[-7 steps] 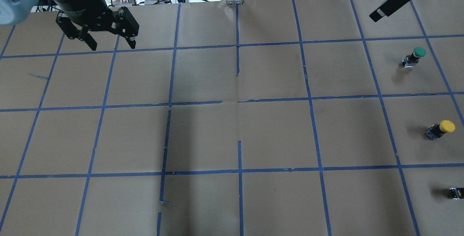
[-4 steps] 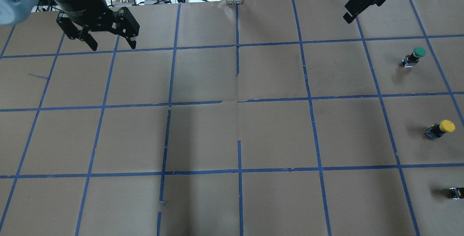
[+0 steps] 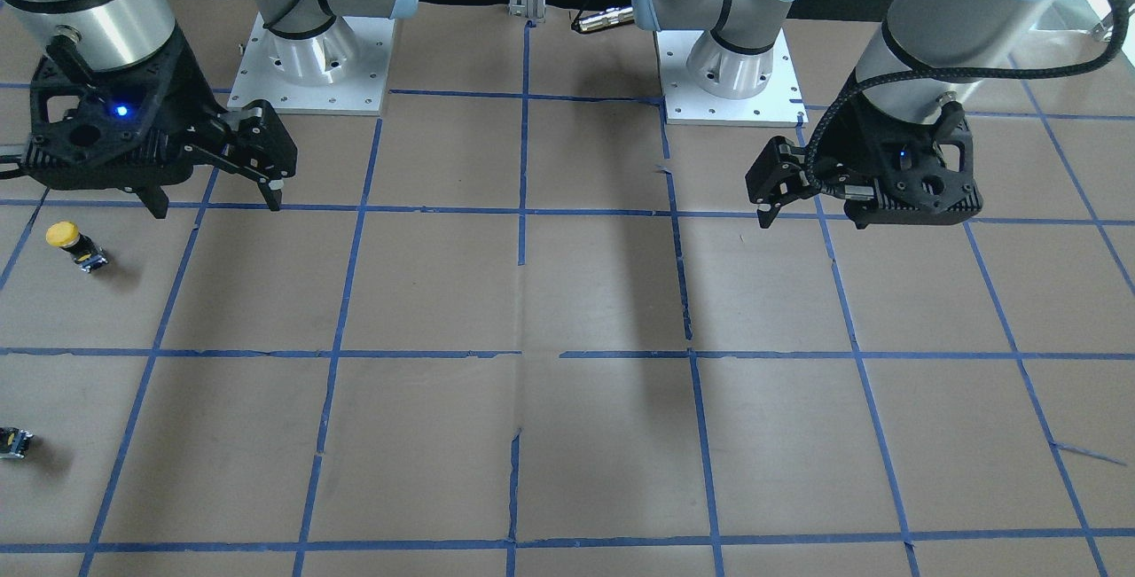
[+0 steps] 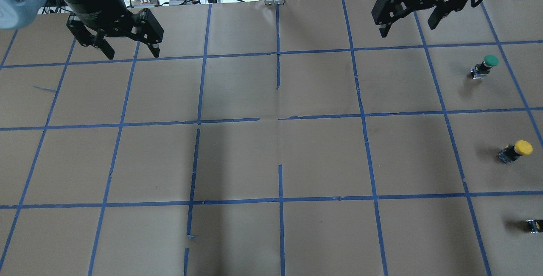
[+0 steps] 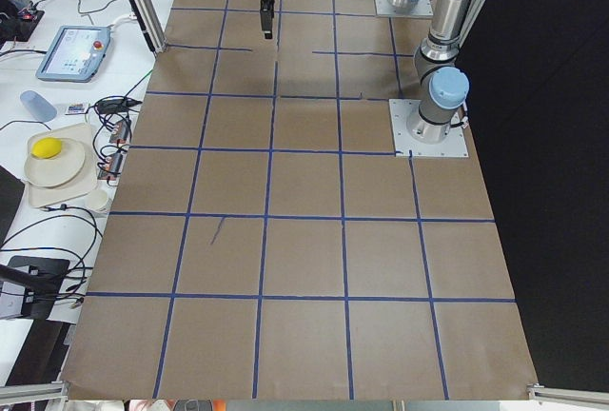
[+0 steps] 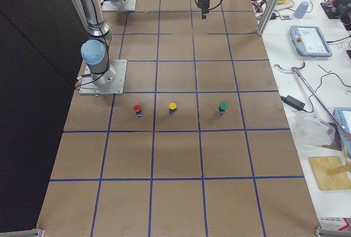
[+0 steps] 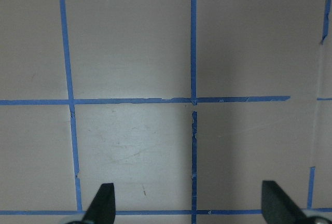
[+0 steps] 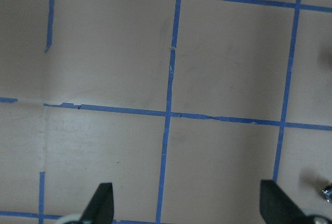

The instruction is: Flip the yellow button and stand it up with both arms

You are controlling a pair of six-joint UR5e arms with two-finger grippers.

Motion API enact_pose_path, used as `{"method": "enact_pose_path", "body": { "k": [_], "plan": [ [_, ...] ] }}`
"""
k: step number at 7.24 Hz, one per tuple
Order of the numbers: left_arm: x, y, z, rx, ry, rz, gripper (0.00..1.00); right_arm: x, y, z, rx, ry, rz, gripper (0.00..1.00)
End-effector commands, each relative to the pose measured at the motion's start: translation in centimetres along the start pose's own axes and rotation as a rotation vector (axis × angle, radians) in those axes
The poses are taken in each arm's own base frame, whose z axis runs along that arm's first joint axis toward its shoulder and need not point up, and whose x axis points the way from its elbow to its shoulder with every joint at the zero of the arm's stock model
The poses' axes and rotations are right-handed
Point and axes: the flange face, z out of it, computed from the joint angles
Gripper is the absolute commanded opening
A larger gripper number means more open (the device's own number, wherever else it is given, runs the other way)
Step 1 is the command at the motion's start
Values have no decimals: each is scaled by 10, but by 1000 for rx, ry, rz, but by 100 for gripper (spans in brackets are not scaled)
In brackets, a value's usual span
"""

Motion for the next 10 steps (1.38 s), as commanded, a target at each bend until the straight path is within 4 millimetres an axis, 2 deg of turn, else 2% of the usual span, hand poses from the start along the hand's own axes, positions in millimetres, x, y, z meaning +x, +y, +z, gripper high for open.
{"method": "enact_pose_path", "body": {
  "k": [1, 4, 6, 8, 10],
  "plan": [
    [-1, 0, 0, 0, 0, -1, 100, -21, 1, 3, -9, -11, 90, 99],
    [0, 1, -1, 2, -2, -1, 100, -51, 8, 2, -5, -16, 136, 100],
    [0, 1, -2, 3, -6, -1, 100, -51, 15, 2, -26, -13, 134, 100],
    [0, 2, -1, -3, -6, -1, 100, -50, 22, -17, 10, -19, 133, 100],
    [1, 2, -1, -5, -6, 2, 100, -50, 44, -27, -26, -16, 131, 100]
  ]
}}
